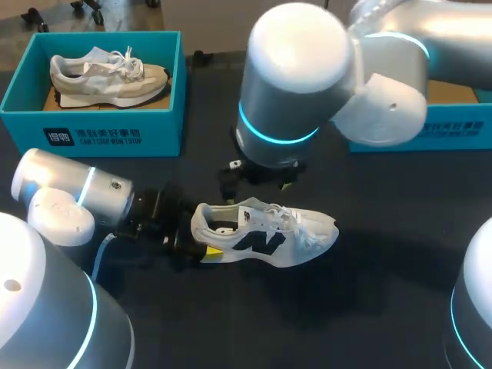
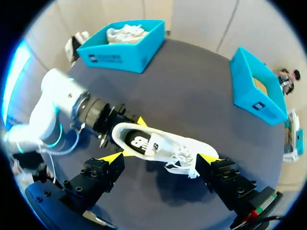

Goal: Take the shoe out of the shoebox, open the shoe tongue, remove and reinsert the insole, then place the shoe into the shoebox

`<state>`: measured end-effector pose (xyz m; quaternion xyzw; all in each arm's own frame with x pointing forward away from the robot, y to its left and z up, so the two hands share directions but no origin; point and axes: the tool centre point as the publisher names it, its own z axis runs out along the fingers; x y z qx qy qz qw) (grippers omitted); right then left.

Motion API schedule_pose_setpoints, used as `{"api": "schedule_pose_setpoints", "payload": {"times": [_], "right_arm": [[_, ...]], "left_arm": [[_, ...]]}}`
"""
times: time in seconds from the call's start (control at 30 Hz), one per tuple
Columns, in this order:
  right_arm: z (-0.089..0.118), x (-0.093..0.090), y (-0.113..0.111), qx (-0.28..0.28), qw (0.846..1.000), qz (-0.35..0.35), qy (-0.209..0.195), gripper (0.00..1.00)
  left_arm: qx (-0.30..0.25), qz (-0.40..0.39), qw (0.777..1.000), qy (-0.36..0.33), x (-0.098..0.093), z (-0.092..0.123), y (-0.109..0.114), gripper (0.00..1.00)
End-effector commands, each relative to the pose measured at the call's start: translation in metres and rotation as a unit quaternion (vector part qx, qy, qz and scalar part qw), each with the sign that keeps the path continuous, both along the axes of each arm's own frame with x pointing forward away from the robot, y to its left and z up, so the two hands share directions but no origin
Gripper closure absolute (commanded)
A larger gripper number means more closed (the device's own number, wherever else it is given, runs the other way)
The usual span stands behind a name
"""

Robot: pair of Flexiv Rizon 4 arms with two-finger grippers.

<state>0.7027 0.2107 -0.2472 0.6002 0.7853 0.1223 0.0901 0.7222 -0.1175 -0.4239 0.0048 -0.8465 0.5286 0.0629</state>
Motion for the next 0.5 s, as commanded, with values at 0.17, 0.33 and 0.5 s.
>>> {"api": "schedule_pose_setpoints", "payload": {"times": [0.17,0.33,0.5], "right_arm": [[-0.022,0.013,0.025,-0.042,0.998,-0.044,0.014,0.0],[-0.039,0.012,0.032,-0.051,0.997,-0.052,0.029,0.0],[-0.06,0.01,0.036,-0.083,0.994,-0.053,0.05,0.0]], "left_arm": [[0.002,-0.001,1.0,0.001,-0.001,-0.001,0.0,1.0],[0.002,-0.001,1.0,0.001,-0.001,-0.001,0.0,1.0],[0.002,-0.001,1.0,0.001,-0.001,-0.001,0.0,1.0]]}}
